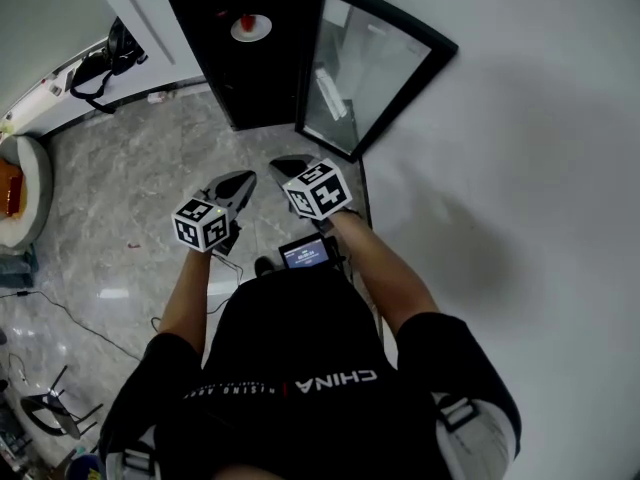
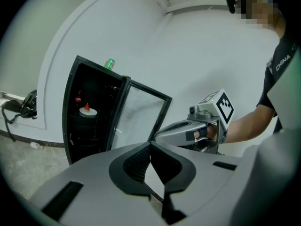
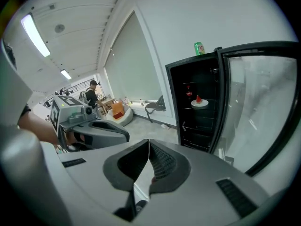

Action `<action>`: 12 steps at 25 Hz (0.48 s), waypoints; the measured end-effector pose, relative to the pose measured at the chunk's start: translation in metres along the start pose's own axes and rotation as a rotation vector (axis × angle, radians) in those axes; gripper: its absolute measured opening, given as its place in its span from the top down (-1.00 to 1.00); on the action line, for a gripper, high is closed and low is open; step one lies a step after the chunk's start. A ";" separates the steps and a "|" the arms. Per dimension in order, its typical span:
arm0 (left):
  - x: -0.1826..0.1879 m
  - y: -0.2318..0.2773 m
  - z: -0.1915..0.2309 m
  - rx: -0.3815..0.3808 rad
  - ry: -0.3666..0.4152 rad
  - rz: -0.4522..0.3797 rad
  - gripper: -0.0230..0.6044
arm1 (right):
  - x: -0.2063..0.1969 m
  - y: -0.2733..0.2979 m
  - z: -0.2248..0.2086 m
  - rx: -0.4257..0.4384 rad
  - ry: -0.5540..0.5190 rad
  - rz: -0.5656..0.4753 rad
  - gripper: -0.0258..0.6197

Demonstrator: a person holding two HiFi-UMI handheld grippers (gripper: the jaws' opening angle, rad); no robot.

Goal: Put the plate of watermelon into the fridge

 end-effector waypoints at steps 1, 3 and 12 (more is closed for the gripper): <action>0.001 0.006 -0.001 0.016 0.002 0.010 0.89 | -0.002 -0.002 -0.005 -0.011 0.000 0.004 0.87; 0.003 0.014 -0.006 0.037 0.024 0.043 0.89 | -0.004 -0.004 -0.010 -0.035 -0.004 0.013 0.87; 0.014 0.029 -0.016 0.063 0.106 0.109 0.89 | 0.004 -0.014 -0.017 -0.093 -0.042 0.021 0.87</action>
Point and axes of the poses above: the fingertips, and each gripper's own axes: y forward along the fingers, z to its left, x out of its top, the point moved 7 cm from there along -y, backward along the fingers, and after that the axes turned 7 degrees about -x, right-handed, at the moved point
